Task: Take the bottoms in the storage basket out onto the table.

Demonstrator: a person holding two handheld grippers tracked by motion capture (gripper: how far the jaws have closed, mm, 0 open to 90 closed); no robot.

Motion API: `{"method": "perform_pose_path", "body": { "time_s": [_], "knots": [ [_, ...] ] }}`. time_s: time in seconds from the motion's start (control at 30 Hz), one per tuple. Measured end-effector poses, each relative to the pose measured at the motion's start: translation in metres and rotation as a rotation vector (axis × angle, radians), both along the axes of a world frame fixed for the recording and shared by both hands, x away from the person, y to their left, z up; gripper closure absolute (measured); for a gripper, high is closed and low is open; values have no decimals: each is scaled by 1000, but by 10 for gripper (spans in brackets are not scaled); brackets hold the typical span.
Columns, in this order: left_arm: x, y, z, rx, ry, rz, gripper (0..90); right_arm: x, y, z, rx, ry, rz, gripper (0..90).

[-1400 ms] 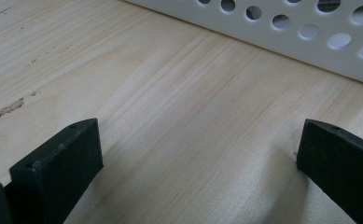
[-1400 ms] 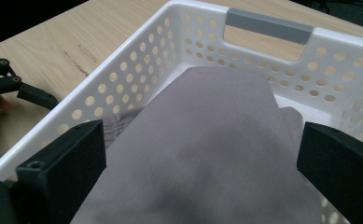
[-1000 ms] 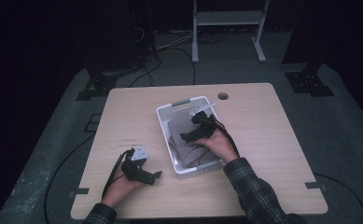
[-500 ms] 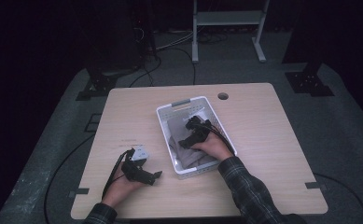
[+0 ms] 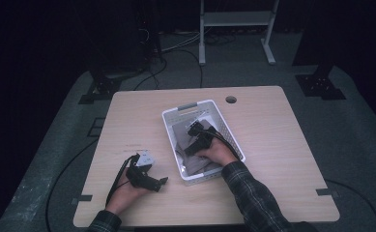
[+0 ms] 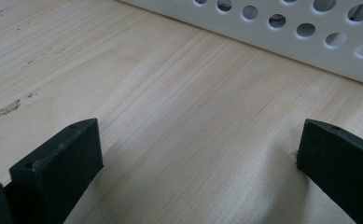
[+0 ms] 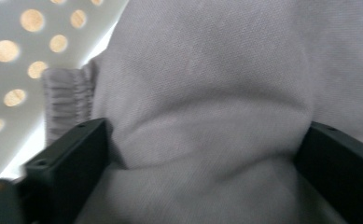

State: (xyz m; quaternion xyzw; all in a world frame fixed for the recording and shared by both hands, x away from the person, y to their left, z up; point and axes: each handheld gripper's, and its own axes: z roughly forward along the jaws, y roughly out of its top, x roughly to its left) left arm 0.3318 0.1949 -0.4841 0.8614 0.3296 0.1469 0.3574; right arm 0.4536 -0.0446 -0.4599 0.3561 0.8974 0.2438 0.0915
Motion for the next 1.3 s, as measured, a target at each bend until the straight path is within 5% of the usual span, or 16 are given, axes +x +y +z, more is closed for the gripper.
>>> {"method": "perform_pose_path", "body": {
  "time_s": [0.13, 0.17, 0.37, 0.53, 0.67, 1.17, 1.3],
  "knots": [
    [0, 0, 0, -1, 0, 1, 0, -3, 0, 4, 6, -8, 24, 226],
    [0, 0, 0, -1, 1, 2, 0, -3, -2, 8, 11, -8, 23, 370],
    [0, 0, 0, -1, 1, 2, 0, -1, -4, 13, 13, 25, 2, 587],
    [0, 0, 0, -3, 0, 3, 0, 4, -12, 18, 91, 85, -7, 599],
    [0, 0, 0, -5, 0, 4, 0, 4, -16, 22, 125, 83, -8, 599],
    [0, 0, 0, 2, 0, -2, 0, -4, -37, 67, 252, -5, 12, 603],
    [0, 0, 0, 2, 1, -3, 0, -6, -39, 78, 252, -25, 19, 604]
  ]
}}
